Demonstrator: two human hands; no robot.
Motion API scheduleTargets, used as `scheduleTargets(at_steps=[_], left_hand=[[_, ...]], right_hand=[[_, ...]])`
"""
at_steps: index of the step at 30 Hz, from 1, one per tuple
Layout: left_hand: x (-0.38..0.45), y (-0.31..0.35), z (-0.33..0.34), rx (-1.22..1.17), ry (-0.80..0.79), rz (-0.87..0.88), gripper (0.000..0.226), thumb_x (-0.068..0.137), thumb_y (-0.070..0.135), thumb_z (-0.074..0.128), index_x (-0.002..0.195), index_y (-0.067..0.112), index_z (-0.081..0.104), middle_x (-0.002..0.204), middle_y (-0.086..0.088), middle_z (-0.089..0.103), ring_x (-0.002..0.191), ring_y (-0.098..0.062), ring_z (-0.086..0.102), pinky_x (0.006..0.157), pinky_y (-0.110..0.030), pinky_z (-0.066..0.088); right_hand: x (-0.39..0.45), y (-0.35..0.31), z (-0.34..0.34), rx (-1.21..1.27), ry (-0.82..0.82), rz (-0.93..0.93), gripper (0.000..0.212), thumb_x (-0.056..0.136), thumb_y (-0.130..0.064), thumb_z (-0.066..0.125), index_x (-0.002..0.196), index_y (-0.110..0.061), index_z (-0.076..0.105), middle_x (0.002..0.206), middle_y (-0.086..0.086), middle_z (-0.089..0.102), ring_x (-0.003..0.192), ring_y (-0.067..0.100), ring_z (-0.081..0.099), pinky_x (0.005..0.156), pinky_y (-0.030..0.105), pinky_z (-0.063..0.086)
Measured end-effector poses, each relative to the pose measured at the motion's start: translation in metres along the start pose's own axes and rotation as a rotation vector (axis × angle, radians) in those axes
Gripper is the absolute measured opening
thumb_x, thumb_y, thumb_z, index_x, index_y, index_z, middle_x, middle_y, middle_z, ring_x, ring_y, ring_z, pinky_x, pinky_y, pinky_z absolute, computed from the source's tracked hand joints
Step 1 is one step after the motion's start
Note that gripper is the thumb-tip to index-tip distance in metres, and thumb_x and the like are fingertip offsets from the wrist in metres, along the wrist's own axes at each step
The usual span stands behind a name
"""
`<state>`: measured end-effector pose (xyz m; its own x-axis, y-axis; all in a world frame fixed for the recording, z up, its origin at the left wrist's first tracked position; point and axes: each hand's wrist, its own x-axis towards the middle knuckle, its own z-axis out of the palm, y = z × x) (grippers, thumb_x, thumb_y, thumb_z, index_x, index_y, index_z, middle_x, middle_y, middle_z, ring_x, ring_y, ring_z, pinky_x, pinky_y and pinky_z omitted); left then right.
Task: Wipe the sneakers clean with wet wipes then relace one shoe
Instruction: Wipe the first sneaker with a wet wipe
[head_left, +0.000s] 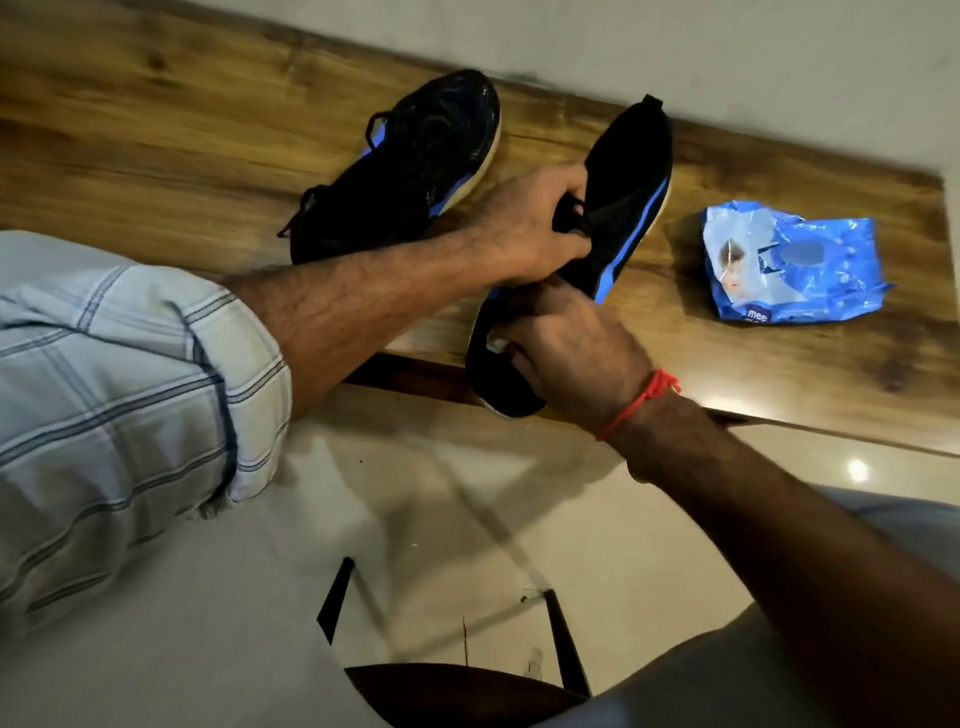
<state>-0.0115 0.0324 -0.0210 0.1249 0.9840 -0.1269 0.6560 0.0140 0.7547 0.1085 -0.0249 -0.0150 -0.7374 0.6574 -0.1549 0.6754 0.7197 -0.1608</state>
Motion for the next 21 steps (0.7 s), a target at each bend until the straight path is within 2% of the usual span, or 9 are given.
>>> scheduleTargets(at_steps=[3, 5, 7, 9, 13, 15, 17, 18, 21], left_hand=[[-0.002, -0.001, 0.003, 0.018, -0.022, 0.0, 0.02, 0.086, 0.017, 0.07, 0.091, 0.024, 0.051, 0.072, 0.016, 0.05, 0.064, -0.004, 0.049, 0.049, -0.011, 0.035], [-0.002, -0.002, 0.003, 0.0, -0.021, -0.016, 0.02, 0.088, 0.018, 0.07, 0.092, 0.025, 0.052, 0.075, 0.013, 0.054, 0.06, 0.0, 0.051, 0.044, -0.01, 0.041], [-0.002, -0.001, 0.0, -0.026, -0.037, -0.055, 0.021, 0.09, 0.022, 0.072, 0.094, 0.026, 0.052, 0.086, 0.006, 0.059, 0.064, -0.011, 0.063, 0.043, -0.027, 0.056], [-0.001, 0.0, -0.009, -0.036, -0.078, -0.083, 0.021, 0.091, 0.027, 0.074, 0.096, 0.027, 0.054, 0.091, 0.006, 0.059, 0.068, -0.016, 0.068, 0.042, -0.038, 0.058], [0.003, -0.006, -0.02, -0.089, -0.135, -0.081, 0.024, 0.091, 0.037, 0.074, 0.109, 0.027, 0.06, 0.113, 0.0, 0.063, 0.08, -0.019, 0.072, 0.048, -0.042, 0.061], [0.003, -0.007, -0.021, -0.055, -0.179, -0.03, 0.045, 0.089, 0.041, 0.075, 0.129, 0.032, 0.058, 0.128, -0.001, 0.064, 0.084, -0.017, 0.074, 0.06, -0.042, 0.064], [0.004, -0.01, -0.021, 0.027, -0.222, 0.055, 0.079, 0.085, 0.04, 0.078, 0.152, 0.036, 0.036, 0.148, 0.002, 0.053, 0.102, -0.001, 0.065, 0.094, -0.033, 0.056], [0.005, -0.01, -0.023, 0.052, -0.251, 0.07, 0.093, 0.084, 0.039, 0.08, 0.158, 0.033, 0.023, 0.155, 0.0, 0.046, 0.113, 0.003, 0.058, 0.102, -0.025, 0.047], [0.009, -0.016, -0.022, 0.089, -0.315, 0.066, 0.11, 0.081, 0.041, 0.081, 0.162, 0.03, 0.006, 0.164, -0.001, 0.032, 0.144, -0.017, 0.04, 0.107, -0.025, 0.037]], right_hand=[[-0.001, -0.008, 0.001, -0.071, -0.227, 0.022, 0.023, 0.093, -0.018, 0.055, 0.108, -0.009, 0.071, 0.115, 0.011, 0.062, 0.113, 0.033, 0.057, 0.087, 0.042, 0.05], [-0.008, -0.004, -0.01, -0.066, -0.345, 0.045, 0.018, 0.093, -0.021, 0.057, 0.107, -0.014, 0.068, 0.107, 0.006, 0.06, 0.103, 0.029, 0.062, 0.072, 0.035, 0.048], [-0.016, 0.009, -0.02, 0.038, -0.4, 0.026, 0.015, 0.089, -0.029, 0.062, 0.098, -0.019, 0.069, 0.097, 0.001, 0.06, 0.094, 0.027, 0.065, 0.069, 0.032, 0.048], [-0.022, 0.032, -0.027, 0.127, -0.436, 0.018, 0.018, 0.086, -0.036, 0.067, 0.093, -0.021, 0.074, 0.093, -0.003, 0.069, 0.087, 0.017, 0.064, 0.077, 0.029, 0.048], [-0.032, 0.08, -0.033, 0.337, -0.189, 0.195, 0.011, 0.089, -0.015, 0.069, 0.091, -0.024, 0.075, 0.083, -0.011, 0.067, 0.068, 0.001, 0.057, 0.067, 0.006, 0.034], [-0.036, 0.097, -0.029, 0.416, -0.068, 0.306, 0.013, 0.091, -0.012, 0.068, 0.09, -0.024, 0.072, 0.073, -0.019, 0.06, 0.062, -0.008, 0.058, 0.062, 0.002, 0.038], [-0.038, 0.106, -0.024, 0.438, -0.017, 0.355, 0.014, 0.091, -0.011, 0.068, 0.093, -0.025, 0.07, 0.072, -0.02, 0.057, 0.06, -0.012, 0.058, 0.063, 0.003, 0.043], [-0.037, 0.107, -0.024, 0.445, 0.008, 0.357, 0.015, 0.09, -0.012, 0.069, 0.094, -0.026, 0.07, 0.073, -0.019, 0.057, 0.059, -0.01, 0.059, 0.063, 0.005, 0.044], [-0.037, 0.096, -0.03, 0.531, 0.038, 0.302, 0.011, 0.088, -0.015, 0.072, 0.093, -0.024, 0.07, 0.076, -0.013, 0.064, 0.055, 0.005, 0.063, 0.056, 0.018, 0.052]])
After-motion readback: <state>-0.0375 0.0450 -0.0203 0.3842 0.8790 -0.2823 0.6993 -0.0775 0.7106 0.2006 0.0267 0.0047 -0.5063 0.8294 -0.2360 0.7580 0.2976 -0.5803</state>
